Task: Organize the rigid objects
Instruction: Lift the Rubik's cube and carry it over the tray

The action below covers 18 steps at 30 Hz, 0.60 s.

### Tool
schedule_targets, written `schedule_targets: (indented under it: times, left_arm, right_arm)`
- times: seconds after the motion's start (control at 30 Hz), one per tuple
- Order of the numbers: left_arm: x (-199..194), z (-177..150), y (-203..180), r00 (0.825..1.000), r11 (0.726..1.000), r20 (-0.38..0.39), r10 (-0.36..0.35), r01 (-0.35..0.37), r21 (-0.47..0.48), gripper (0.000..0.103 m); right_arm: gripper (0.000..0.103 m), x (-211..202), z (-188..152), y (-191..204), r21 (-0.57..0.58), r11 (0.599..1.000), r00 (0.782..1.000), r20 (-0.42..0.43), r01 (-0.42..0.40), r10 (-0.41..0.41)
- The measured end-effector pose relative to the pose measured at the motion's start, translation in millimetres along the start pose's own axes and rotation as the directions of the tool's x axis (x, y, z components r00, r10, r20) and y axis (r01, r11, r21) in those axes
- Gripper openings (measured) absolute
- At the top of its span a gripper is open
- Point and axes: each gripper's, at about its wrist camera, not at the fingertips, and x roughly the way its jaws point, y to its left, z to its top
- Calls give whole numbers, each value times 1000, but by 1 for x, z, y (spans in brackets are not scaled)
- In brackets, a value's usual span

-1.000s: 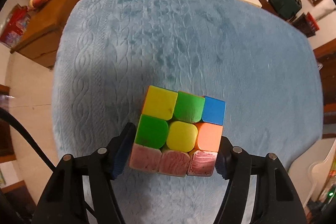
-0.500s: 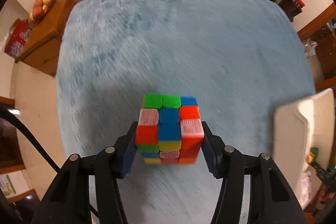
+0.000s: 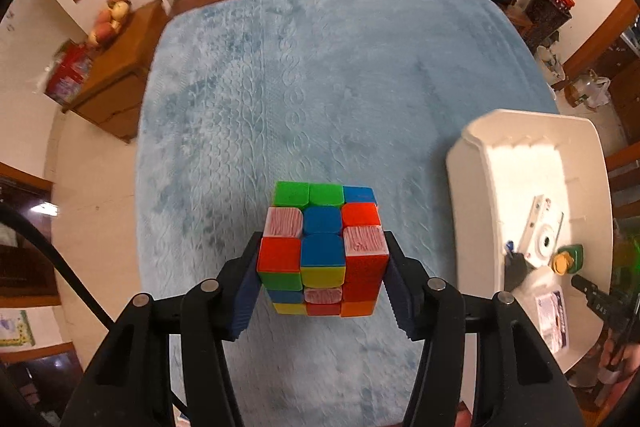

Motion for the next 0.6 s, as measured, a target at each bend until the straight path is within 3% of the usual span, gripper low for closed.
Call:
schedule_targets:
  times: [0.3,0.6]
  left_arm:
    - [-51,-36,-71,998,993,57,-21,14,114,59]
    - [-72,-68,-154,995,965,67,-80,61,256,59]
  right_arm:
    - [19,-8,-5,-11,-48,997,998,15,-63,64]
    - [19,-8,-4,-19,-102,988,993,13,-114,116]
